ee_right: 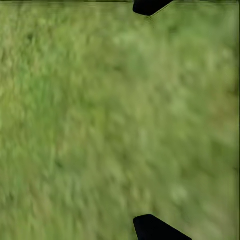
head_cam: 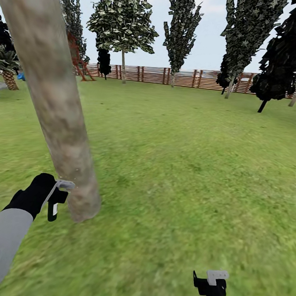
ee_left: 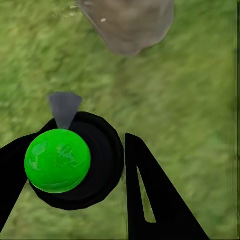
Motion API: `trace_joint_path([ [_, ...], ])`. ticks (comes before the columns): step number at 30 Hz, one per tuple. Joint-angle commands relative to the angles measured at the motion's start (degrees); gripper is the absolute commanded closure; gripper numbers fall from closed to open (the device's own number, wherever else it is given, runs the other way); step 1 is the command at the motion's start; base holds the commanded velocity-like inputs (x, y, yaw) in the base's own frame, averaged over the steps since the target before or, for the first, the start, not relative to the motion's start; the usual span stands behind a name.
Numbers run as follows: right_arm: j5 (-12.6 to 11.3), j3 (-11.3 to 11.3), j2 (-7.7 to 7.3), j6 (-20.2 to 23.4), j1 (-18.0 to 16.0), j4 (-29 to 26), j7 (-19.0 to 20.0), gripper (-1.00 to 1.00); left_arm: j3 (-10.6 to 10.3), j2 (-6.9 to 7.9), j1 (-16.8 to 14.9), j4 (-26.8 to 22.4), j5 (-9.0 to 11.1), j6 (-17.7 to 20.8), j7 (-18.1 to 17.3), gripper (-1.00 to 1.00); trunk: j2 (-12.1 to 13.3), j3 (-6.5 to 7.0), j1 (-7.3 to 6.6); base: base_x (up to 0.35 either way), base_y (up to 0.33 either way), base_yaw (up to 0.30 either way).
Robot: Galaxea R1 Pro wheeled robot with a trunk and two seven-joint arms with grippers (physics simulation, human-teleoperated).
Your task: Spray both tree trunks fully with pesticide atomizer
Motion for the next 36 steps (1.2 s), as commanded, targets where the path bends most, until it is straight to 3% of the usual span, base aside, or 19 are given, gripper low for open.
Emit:
trace_joint_path([
  [1, 0.6, -0.5, 0.01, -0.2, 0.0, 0.1, -0.1, -1.00, 0.2, -0.02, 0.0, -0.1, -0.6, 0.2, -0.6, 1.00, 0.0, -0.05, -0.01, 0.006, -0.271, 0.000],
  [9, 0.6, -0.5, 0.01, -0.2, 0.0, 0.1, -0.1, -1.00, 0.2, -0.12, 0.0, 0.4, -0.6, 0.1, -0.4, 1.00, 0.0, -0.05, -0.01, 0.140, -0.252, 0.017],
  [23, 0.6, -0.5, 0.04, -0.2, 0.0, 0.1, -0.1, -1.00, 0.3, -1.11, 0.1, 0.5, -0.6, 0.0, -0.3, 1.00, 0.0, -0.05, -0.01, 0.087, -0.259, 0.261],
  [30, 0.6, -0.5, 0.03, -0.2, 0.0, 0.1, -0.1, -1.00, 0.4, -0.62, 0.5, 0.6, -1.0, 0.0, 0.0, 1.00, 0.0, -0.05, -0.01, 0.118, -0.263, 0.204],
  [36, 0.6, -0.5, 0.01, -0.2, 0.0, 0.1, -0.2, -1.00, 0.2, -2.09, 0.5, 0.5, -0.7, -0.1, 0.1, 1.00, 0.0, -0.05, -0.01, 0.198, -0.221, 0.006],
])
